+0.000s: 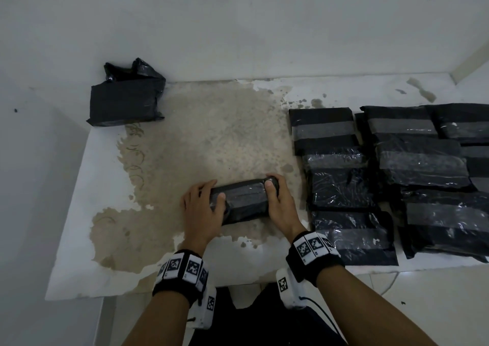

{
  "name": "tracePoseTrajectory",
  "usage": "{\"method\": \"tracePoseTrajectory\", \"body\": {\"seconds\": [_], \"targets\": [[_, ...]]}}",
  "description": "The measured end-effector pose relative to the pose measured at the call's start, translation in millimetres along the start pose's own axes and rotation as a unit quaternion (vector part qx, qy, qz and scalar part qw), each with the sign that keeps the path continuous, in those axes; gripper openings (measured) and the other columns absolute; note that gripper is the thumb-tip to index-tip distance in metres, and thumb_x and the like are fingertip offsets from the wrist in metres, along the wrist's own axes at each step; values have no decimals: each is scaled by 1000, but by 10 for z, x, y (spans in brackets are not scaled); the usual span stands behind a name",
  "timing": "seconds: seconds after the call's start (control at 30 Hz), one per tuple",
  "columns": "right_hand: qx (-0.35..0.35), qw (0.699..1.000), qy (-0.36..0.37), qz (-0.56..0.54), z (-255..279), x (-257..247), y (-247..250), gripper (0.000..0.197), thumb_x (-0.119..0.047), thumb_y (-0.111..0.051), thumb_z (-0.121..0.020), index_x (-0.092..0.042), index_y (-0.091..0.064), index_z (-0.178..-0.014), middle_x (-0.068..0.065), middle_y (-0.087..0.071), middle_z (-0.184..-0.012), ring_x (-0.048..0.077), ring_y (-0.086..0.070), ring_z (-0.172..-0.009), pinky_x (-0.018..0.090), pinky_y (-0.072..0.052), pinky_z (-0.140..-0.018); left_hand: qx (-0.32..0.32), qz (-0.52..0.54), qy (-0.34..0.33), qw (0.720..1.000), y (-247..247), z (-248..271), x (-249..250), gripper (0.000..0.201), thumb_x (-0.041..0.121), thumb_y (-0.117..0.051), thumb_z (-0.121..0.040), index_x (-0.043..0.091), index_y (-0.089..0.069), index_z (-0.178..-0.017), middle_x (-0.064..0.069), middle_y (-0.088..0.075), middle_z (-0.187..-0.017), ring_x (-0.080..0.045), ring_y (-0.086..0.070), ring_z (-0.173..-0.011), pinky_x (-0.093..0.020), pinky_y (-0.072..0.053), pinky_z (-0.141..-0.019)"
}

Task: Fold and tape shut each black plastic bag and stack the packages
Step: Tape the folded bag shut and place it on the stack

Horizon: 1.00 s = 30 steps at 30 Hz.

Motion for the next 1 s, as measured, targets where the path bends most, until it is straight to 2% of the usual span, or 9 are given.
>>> {"method": "tracePoseTrajectory", "body": {"seconds": [0.07, 0.2, 0.33, 0.43, 0.5, 0.63, 0.77, 0.83, 1.0], "targets": [[13, 1000, -8, -18, -29, 17, 33, 16, -32, -41, -109, -30, -49, -122, -12, -60, -106, 9, -58, -98, 21, -48, -80, 15, 50, 41, 998, 56, -19, -38, 52, 49, -45, -100, 23, -47, -145, -7, -45, -141, -29, -42, -132, -40, -28, -113], [20, 999, -17, -44, -92, 46, 49, 24, -36, -39, -109, -24, -52, -125, -2, -61, -114, 18, -60, -108, 33, -53, -90, -4, 244, 140, 960, 49, -64, -8, 76, 42, -60, -98, 17, -22, -158, -5, -31, -159, -21, -35, -142, -25, -31, -109], [-1, 999, -32, -39, -193, 1, 123, 28, -40, -37, -109, -21, -50, -125, 4, -59, -118, 20, -57, -109, 31, -50, -91, -46, 285, 184, 940, 10, -144, 38, 59, 46, -59, -97, 14, -42, -143, -2, -55, -129, -18, -57, -114, -9, -44, -74], [-22, 998, -41, -29, -245, -19, 204, 28, -40, -39, -108, -22, -47, -128, 3, -57, -119, 18, -55, -110, 29, -45, -92, -62, 307, 168, 935, -40, -183, 83, 49, 44, -57, -98, 13, -46, -135, -2, -58, -122, -20, -61, -110, -8, -46, -67], [-24, 998, -53, -30, -252, 14, 236, 30, -37, -38, -109, -19, -45, -132, 2, -54, -120, 16, -53, -110, 27, -42, -90, -73, 325, 170, 927, -100, -162, 84, 50, 44, -57, -98, 14, -44, -137, -2, -56, -125, -21, -60, -114, -9, -49, -72], [4, 998, -58, -32, -278, 67, 331, 35, -34, -36, -110, -16, -46, -138, 8, -52, -134, 21, -50, -123, 32, -41, -105, -114, 350, 184, 911, -248, -67, 45, 74, 53, -65, -91, 22, -33, -150, 0, -51, -140, -19, -57, -122, -40, -54, -99], [2, 998, -62, -27, -312, 26, 331, 37, -35, -32, -111, -15, -47, -138, 9, -53, -135, 22, -50, -125, 42, -39, -113, -111, 368, 206, 900, -245, -96, 88, 71, 58, -66, -88, 19, -43, -144, -1, -58, -135, -20, -60, -118, -45, -53, -102], [7, 997, -64, -35, -314, -2, 358, 38, -34, -31, -111, -15, -46, -140, 9, -52, -136, 21, -49, -125, 38, -39, -111, -115, 372, 201, 899, -240, -126, 139, 71, 65, -63, -86, 21, -47, -139, -1, -61, -131, -19, -63, -115, -45, -57, -95], [10, 995, -71, -64, -269, -19, 442, 39, -33, -29, -112, -14, -46, -141, 6, -53, -130, 16, -49, -118, 9, -41, -85, -119, 427, 218, 869, -252, -65, 275, 34, 43, -41, -106, 24, -47, -133, -2, -58, -122, -17, -61, -106, -25, -59, -62]]}}
Point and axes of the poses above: each hand's wrist, its own z-axis away from the middle knuckle, its own y-axis out of the back of the hand, x = y × z, the point moved 6 cm from there along -z, towards the middle knuckle
